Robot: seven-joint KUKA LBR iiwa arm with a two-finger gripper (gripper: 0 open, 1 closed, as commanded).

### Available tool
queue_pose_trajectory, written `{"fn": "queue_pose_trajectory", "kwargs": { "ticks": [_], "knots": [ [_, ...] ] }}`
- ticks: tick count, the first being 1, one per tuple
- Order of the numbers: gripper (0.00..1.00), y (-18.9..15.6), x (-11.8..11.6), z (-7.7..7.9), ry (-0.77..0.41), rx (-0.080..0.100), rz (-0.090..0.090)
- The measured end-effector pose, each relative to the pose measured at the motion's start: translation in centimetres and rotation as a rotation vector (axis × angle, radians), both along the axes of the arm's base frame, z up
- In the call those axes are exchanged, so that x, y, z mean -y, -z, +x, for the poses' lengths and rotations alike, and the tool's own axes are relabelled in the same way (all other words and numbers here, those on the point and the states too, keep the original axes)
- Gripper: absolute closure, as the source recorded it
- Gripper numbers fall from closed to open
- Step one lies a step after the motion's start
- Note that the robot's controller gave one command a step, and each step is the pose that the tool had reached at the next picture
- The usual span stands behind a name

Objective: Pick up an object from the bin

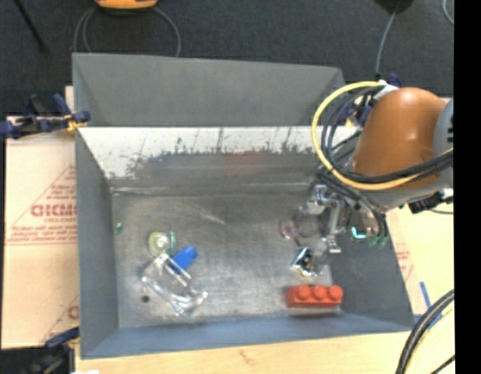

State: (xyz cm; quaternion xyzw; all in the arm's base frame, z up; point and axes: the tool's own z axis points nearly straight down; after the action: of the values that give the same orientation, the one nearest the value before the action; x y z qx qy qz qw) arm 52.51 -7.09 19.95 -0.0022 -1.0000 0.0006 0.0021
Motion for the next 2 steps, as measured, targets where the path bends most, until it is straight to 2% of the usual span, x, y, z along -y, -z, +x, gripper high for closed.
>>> {"fn": "queue_pose_trajectory", "kwargs": {
  "ticks": [1, 2],
  "knots": [
    [0.00, 12.2, 5.3, -4.3, -0.427, 0.032, -0.003],
    [0.00, 9.8, 4.7, -3.9, -0.570, 0.009, 0.000]
  ]
}}
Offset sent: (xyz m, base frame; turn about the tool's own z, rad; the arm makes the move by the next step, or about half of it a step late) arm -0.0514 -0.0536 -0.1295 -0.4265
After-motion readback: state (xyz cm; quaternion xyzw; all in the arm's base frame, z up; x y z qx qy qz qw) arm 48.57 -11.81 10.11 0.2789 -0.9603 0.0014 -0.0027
